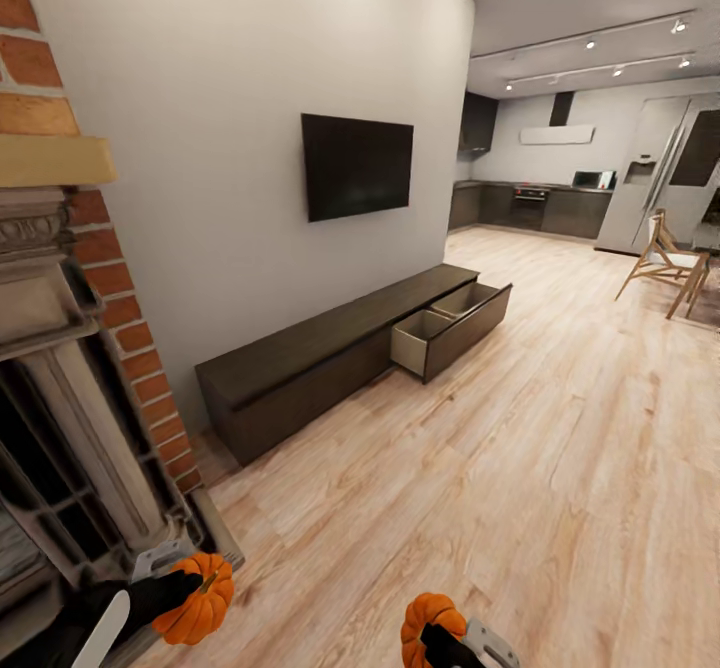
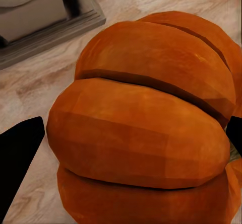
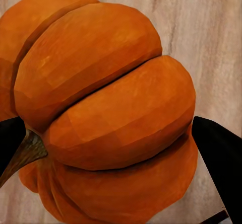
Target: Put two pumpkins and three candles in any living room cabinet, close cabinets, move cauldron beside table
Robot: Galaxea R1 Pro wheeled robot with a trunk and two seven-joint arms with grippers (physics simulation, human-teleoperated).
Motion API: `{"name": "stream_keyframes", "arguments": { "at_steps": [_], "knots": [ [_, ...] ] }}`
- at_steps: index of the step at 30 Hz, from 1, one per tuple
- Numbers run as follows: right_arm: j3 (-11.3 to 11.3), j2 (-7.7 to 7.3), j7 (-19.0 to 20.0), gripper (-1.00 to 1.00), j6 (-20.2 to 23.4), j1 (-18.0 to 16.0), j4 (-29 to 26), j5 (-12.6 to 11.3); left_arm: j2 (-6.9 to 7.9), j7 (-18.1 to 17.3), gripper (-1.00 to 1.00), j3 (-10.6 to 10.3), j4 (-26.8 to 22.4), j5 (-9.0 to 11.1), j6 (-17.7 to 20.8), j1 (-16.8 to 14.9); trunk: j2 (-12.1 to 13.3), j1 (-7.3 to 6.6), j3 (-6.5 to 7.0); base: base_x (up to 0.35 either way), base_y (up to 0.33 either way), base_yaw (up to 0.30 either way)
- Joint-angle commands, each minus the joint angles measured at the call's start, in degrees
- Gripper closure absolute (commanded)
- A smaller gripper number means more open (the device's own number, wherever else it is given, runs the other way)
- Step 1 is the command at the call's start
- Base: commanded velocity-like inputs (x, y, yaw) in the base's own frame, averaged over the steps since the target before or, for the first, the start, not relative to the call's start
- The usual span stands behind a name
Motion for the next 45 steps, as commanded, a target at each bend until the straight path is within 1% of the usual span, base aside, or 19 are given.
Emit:
{"name": "stream_keyframes", "arguments": {
  "at_steps": [1, 7, 18, 33, 38, 45],
  "knots": [
    [0.09, 0.02, -0.38, 1.00, 0.24, -0.04, -0.08, 0.03, -0.01, 0.32, 1.00, 0.03, -0.09, 0.64, 0.29, -0.03, -0.03, 0.03, -0.07, 0.322, -0.050, -0.031],
    [-0.09, -0.12, -0.38, 1.00, 0.24, -0.05, -0.01, 0.04, 0.01, 0.28, 1.00, 0.01, -0.09, 0.64, 0.29, -0.03, -0.03, 0.03, -0.10, 0.322, -0.087, -0.080],
    [-0.11, 0.01, -0.38, 1.00, 0.16, -0.04, 0.08, 0.13, 0.02, 0.23, 1.00, 0.01, -0.09, 0.64, 0.29, -0.03, -0.03, 0.03, -0.10, 0.294, -0.162, -0.266],
    [-0.11, 0.08, -0.38, 1.00, 0.14, -0.04, 0.73, 0.13, 0.06, 0.15, 1.00, 0.01, -0.09, 0.64, 0.20, -0.03, -0.03, 0.03, -0.10, 0.022, -0.018, -0.278],
    [-0.11, 0.05, -0.39, 1.00, -2.23, -0.04, 1.16, 0.05, 0.05, 0.15, 1.00, 0.01, -0.09, 0.64, 0.20, -0.03, -0.03, 0.03, -0.10, 0.000, 0.000, -0.278],
    [-0.11, 0.04, -0.40, 1.00, -2.72, -0.04, 1.21, 0.04, 0.03, 0.15, 1.00, 0.01, -0.09, 0.64, 0.20, -0.03, -0.03, 0.03, -0.10, 0.022, 0.000, -0.279]
  ]
}}
